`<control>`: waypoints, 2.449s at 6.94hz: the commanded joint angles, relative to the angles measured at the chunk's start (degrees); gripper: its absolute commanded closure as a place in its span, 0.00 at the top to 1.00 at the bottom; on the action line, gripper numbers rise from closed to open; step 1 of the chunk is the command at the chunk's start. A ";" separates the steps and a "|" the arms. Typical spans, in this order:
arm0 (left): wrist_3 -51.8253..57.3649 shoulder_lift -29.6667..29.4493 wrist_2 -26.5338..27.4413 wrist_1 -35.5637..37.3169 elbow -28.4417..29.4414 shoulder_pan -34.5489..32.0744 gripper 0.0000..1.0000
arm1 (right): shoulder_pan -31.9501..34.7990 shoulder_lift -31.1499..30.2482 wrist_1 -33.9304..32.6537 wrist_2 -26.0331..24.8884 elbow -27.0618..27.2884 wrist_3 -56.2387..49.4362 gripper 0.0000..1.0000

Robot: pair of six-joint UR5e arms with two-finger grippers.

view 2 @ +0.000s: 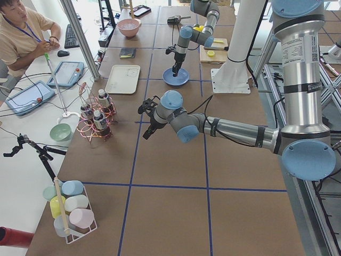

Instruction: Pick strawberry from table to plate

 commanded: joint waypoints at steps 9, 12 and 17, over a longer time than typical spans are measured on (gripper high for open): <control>-0.34 -0.55 0.09 0.00 0.97 0.15 0.99 | 5.76 -11.05 -10.63 4.86 23.11 -3.98 1.00; -0.34 -0.73 0.09 0.35 1.40 0.15 0.99 | 24.62 -28.64 -9.85 23.12 30.92 -26.93 1.00; 13.82 -0.90 -0.35 13.47 2.20 -10.35 0.99 | 54.80 -41.88 -10.11 39.51 17.70 -80.30 1.00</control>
